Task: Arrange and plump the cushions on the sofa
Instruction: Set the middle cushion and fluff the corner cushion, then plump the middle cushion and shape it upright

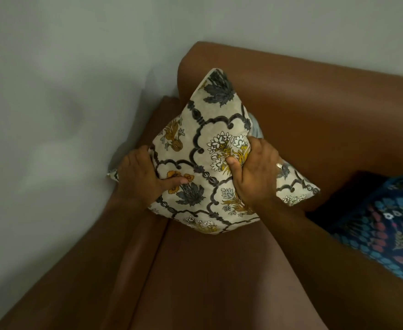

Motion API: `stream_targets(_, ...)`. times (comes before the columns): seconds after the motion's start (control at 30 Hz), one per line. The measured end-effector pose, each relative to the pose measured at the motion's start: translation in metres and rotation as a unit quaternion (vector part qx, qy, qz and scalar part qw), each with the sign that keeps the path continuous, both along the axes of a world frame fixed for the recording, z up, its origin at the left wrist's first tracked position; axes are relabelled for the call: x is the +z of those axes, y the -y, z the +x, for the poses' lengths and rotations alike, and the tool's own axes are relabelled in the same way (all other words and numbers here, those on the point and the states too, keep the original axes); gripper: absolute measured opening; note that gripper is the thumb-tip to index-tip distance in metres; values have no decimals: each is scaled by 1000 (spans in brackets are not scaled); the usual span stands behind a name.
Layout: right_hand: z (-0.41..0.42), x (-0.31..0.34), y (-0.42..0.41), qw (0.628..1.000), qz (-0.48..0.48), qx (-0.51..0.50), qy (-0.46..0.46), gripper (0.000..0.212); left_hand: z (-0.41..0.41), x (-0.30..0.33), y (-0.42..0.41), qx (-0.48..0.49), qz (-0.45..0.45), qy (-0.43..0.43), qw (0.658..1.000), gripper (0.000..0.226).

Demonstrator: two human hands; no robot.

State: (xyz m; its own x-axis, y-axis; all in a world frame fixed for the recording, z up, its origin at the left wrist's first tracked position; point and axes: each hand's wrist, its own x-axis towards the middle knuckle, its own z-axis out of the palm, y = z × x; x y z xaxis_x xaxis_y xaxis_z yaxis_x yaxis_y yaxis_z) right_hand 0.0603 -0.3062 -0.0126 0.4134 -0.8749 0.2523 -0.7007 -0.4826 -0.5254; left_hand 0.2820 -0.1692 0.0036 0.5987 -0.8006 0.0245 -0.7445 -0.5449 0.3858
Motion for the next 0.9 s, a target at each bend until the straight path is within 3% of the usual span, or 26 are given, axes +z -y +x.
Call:
stream_targets(0.2, -35, 26, -8, 1000, 1, 1, 3, 85, -13, 12, -11, -12, -58, 16, 998, 147)
stream_targets(0.3, -73, 48, -13, 999, 17, -19, 29, 89, -40, 19, -31, 80, -161, 25, 983, 130)
stream_targets(0.4, -130, 68, -27, 997, 32, -44, 53, 86, -118, 13, -58, 134, -232, -47, 962, 107)
stream_targets(0.5, -209, 82, -52, 994, 50, -87, 34, 83, -232, 14, -71, 5, -152, -98, 984, 104)
stream_targets(0.57, -276, 85, -67, 988, 65, -140, 1, 83, -302, 29, -59, -112, -96, -130, 981, 104)
stream_targets(0.63, -344, 85, -75, 974, 80, -209, -30, 86, -350, 43, -28, -190, -95, -123, 969, 102)
stream_targets(0.77, -447, 71, -54, 942, 109, -317, -18, 85, -406, 66, 67, -330, -134, -35, 934, 105)
stream_targets(0.9, -504, 4, -6, 898, 217, -356, 138, 91, -441, 79, 158, -426, 59, 120, 895, 131)
